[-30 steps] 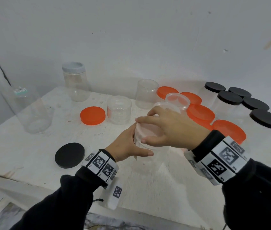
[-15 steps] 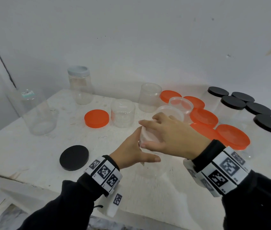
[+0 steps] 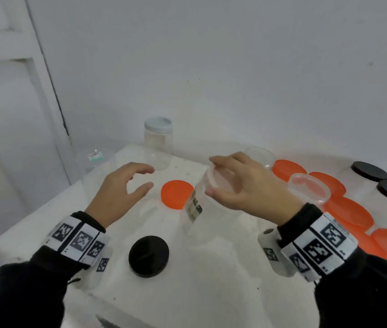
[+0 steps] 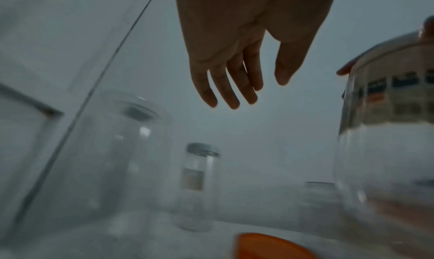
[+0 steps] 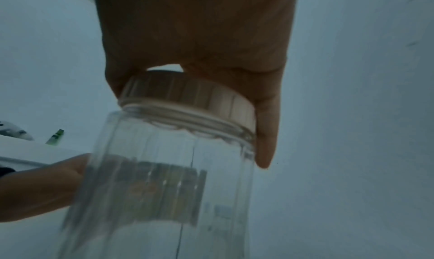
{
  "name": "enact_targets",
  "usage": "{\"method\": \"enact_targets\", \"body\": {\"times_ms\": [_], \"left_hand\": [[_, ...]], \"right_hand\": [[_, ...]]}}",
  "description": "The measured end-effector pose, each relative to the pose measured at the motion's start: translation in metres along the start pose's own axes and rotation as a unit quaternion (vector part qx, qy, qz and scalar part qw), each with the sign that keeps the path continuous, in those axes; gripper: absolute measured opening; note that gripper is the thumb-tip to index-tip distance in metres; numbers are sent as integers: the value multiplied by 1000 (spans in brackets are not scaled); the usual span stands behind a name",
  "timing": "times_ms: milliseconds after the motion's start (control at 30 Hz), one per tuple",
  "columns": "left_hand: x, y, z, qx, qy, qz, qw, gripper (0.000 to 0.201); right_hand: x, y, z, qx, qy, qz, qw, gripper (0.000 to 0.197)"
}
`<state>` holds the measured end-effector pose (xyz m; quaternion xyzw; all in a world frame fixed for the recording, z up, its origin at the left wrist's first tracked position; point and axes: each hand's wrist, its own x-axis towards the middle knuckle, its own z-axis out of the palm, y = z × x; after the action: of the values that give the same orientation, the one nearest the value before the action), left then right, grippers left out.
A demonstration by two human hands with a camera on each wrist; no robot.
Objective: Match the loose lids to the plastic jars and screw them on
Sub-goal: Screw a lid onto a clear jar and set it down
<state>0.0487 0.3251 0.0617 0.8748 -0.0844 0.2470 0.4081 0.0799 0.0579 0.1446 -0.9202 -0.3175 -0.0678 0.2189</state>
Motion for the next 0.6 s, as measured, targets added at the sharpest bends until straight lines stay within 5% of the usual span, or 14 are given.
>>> {"method": "enact_targets", "body": {"times_ms": [233,400,600], "left_hand": [[44,-67,-60,170,53,31,983,52],[65,-98,-69,243,11,30,970,58],[59,-112,-57,197,60,-9,978,57]], "right_hand": [[92,-6,38,41,136,41,989,71],[139,6,68,24,158,86,983,71],[171,14,97,-16,155,127,980,74]]}}
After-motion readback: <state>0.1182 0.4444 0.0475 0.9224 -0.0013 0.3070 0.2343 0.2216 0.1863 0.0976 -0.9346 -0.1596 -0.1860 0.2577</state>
